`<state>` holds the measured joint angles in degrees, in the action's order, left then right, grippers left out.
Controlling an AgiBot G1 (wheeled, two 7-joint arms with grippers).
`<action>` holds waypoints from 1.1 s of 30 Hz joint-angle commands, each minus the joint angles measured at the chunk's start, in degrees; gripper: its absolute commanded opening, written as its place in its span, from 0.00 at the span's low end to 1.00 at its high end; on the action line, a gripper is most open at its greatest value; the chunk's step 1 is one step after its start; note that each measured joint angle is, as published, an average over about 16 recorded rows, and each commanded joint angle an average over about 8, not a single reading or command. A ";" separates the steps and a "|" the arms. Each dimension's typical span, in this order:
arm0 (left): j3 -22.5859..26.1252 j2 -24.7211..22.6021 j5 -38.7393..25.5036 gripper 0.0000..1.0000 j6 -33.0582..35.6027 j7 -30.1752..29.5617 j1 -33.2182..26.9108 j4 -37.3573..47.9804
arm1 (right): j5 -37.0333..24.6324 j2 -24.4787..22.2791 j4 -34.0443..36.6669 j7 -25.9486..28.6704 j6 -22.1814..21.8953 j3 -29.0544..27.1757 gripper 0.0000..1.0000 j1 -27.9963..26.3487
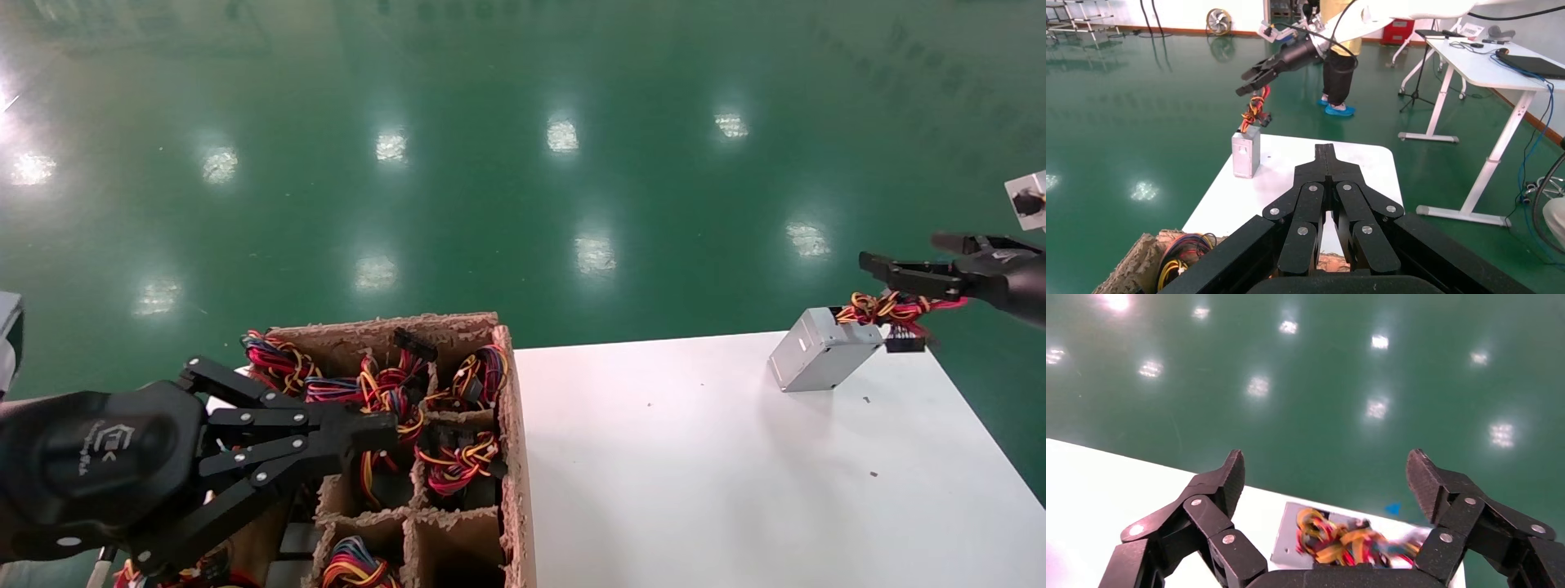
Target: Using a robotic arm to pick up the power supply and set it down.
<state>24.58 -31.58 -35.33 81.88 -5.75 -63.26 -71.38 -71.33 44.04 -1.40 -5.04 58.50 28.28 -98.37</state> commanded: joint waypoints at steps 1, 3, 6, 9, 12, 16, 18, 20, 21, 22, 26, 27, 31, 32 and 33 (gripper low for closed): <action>0.00 0.00 0.00 0.00 0.00 0.00 0.00 0.00 | 0.16 -0.11 -0.13 -0.12 0.33 -0.11 1.00 -0.24; 0.00 0.00 0.00 0.00 0.00 0.00 0.00 0.00 | 0.50 -0.35 -0.60 -0.82 1.29 -0.35 1.00 -0.48; 0.00 0.00 0.00 0.00 -0.01 0.00 0.01 0.01 | 1.14 -0.67 -1.64 -1.48 2.37 -0.71 1.00 -0.34; -0.01 0.00 0.00 0.00 -0.01 0.00 0.01 0.01 | 1.99 -1.00 -3.74 -1.41 3.38 -1.08 1.00 0.64; -0.01 0.01 0.01 0.00 -0.01 0.00 0.02 0.02 | 3.26 -1.34 -6.84 -0.55 4.29 -1.60 1.00 2.35; -0.01 0.01 0.01 0.00 -0.01 0.00 0.02 0.02 | 5.17 -1.90 -11.60 0.64 5.96 -2.38 1.00 4.86; -0.01 0.01 0.01 0.00 -0.01 0.00 0.02 0.02 | 6.12 -2.18 -13.96 1.23 6.79 -2.76 1.00 6.10; -0.01 0.01 0.01 0.00 -0.01 0.00 0.02 0.02 | 7.08 -2.46 -16.36 1.83 7.63 -3.15 1.00 7.37; -0.01 0.01 0.01 0.00 -0.01 0.00 0.02 0.02 | 7.55 -2.60 -17.52 2.12 8.04 -3.34 1.00 7.98; -0.01 0.01 0.01 0.00 -0.01 0.00 0.02 0.02 | 8.01 -2.73 -18.67 2.40 8.44 -3.53 1.00 8.59; -0.01 0.01 0.01 0.03 -0.01 0.00 0.02 0.02 | 9.90 -3.29 -23.39 3.59 10.09 -4.30 1.00 11.07; -0.01 0.01 0.01 0.16 -0.01 0.00 0.02 0.02 | 10.37 -3.42 -24.55 3.88 10.50 -4.49 1.00 11.68; -0.01 0.01 0.01 0.66 -0.01 0.00 0.02 0.02 | 12.28 -3.98 -29.31 5.07 12.17 -5.27 1.00 14.19; -0.01 0.01 0.01 0.78 -0.01 0.00 0.02 0.02 | 12.76 -4.12 -30.51 5.37 12.59 -5.46 1.00 14.83; -0.01 0.01 0.01 0.91 -0.01 0.00 0.02 0.02 | 13.24 -4.26 -31.71 5.67 13.01 -5.66 1.00 15.46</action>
<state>24.57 -31.57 -35.32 81.87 -5.75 -63.24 -71.36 -58.09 39.78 -33.10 0.63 71.51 22.62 -82.91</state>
